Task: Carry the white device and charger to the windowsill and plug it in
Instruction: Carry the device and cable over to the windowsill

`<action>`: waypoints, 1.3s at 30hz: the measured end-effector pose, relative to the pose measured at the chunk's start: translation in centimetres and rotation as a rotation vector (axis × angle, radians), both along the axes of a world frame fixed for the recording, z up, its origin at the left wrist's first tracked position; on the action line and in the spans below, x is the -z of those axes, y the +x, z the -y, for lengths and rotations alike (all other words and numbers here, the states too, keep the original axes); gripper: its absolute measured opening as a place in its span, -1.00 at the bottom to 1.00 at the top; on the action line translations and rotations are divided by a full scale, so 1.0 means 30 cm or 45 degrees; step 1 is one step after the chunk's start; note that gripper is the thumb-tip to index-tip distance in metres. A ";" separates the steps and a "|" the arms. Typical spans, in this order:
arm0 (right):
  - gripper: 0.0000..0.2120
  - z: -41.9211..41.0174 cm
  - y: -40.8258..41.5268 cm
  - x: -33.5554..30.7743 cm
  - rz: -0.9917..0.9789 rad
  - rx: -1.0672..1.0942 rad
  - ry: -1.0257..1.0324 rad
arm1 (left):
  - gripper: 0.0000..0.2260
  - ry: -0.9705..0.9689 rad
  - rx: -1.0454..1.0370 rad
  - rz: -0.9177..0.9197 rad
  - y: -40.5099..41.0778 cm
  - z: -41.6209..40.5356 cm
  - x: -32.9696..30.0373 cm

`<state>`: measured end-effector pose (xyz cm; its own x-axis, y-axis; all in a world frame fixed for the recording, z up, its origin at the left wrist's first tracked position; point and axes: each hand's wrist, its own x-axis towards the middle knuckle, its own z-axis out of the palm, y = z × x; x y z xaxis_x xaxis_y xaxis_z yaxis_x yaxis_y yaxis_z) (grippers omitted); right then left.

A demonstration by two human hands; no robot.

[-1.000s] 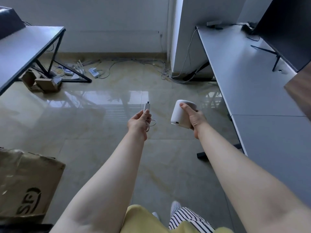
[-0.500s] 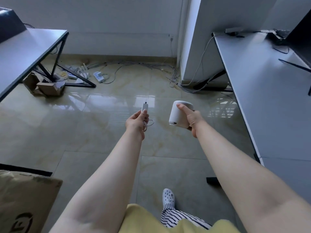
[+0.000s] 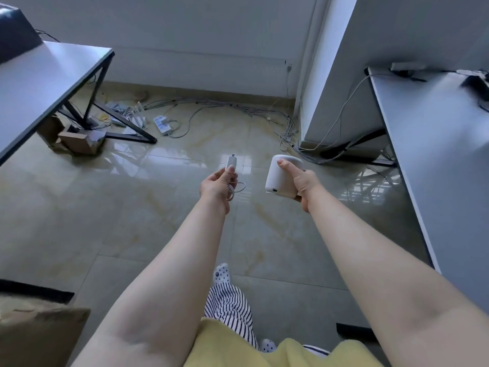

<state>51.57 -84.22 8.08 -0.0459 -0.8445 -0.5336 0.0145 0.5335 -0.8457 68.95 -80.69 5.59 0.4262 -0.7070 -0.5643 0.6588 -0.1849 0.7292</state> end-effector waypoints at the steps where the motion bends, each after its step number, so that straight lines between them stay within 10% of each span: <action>1: -0.45 0.048 0.029 0.003 0.009 0.003 -0.007 | -0.78 -0.004 0.003 -0.003 0.029 0.053 0.008; 39: -0.39 2.106 0.677 -0.051 0.045 0.094 -0.018 | -0.82 0.084 0.104 0.074 0.731 2.098 -0.085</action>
